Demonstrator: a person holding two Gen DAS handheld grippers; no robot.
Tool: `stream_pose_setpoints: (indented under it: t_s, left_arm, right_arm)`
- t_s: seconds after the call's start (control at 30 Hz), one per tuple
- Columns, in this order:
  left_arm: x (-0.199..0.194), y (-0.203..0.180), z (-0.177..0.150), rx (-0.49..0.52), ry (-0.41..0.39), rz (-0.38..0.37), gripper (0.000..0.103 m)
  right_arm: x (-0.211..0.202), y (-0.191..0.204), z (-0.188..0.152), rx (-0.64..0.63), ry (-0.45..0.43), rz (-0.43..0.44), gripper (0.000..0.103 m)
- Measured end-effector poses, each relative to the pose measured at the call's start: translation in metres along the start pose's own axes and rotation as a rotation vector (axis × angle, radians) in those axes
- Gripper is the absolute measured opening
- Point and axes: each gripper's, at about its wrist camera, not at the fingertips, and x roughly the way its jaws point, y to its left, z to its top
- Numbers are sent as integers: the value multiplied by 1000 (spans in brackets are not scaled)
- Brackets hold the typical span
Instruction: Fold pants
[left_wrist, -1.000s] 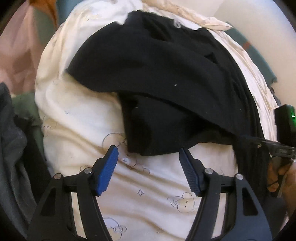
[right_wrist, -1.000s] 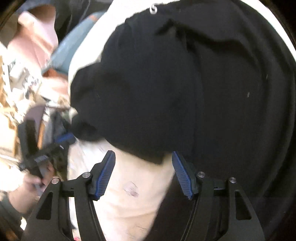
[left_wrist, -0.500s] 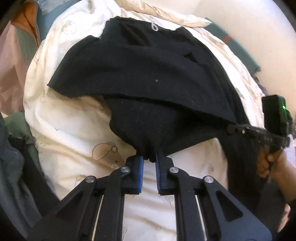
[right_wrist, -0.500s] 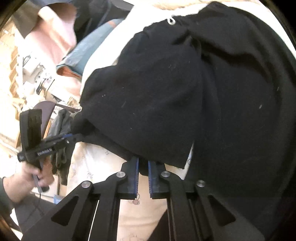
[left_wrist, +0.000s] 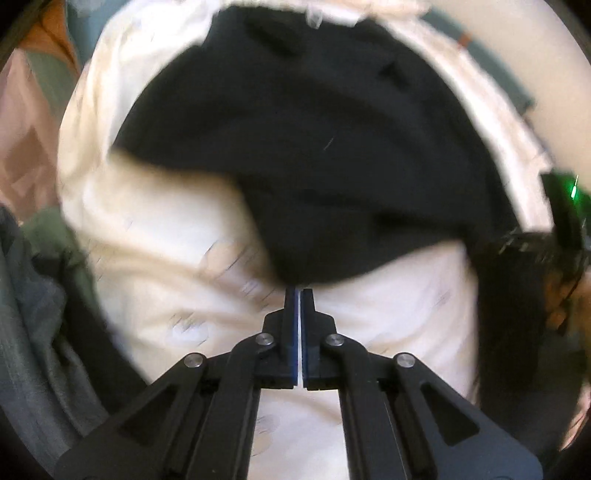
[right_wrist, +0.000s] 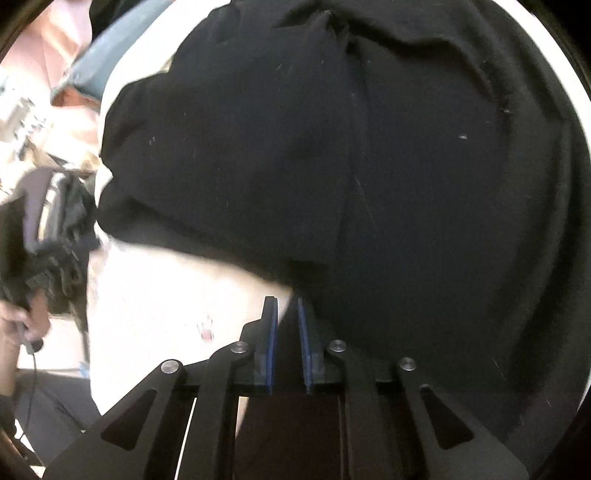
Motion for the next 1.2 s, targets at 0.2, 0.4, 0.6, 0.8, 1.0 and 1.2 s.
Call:
stream_pose_setpoints:
  t_s: [0.2,0.4,0.6,0.8,1.0,1.2]
  left_arm:
    - [33,-14,22,-100,-84,20,1]
    - [76,-4,26,-115,125,177,1]
    - [51,-39,26,-143,116,231,56]
    - [5,-88,-8,-178,-20,251,96]
    - [-1,-130,-63,-195,-12,115,96]
    - [19,-176,-109,-120,93,35,96]
  right_arm:
    - [-21,12,26,7,-237,43,14]
    - [51,0,46,104,-101,6,10]
    - [1,8,26,62,-149,53,14]
    - [-83,-18,-26,79,-218,60,43]
    - [-168,-66,-84,119,-258,-66,82]
    - [-191,-122,-136,233,-106,-167,82]
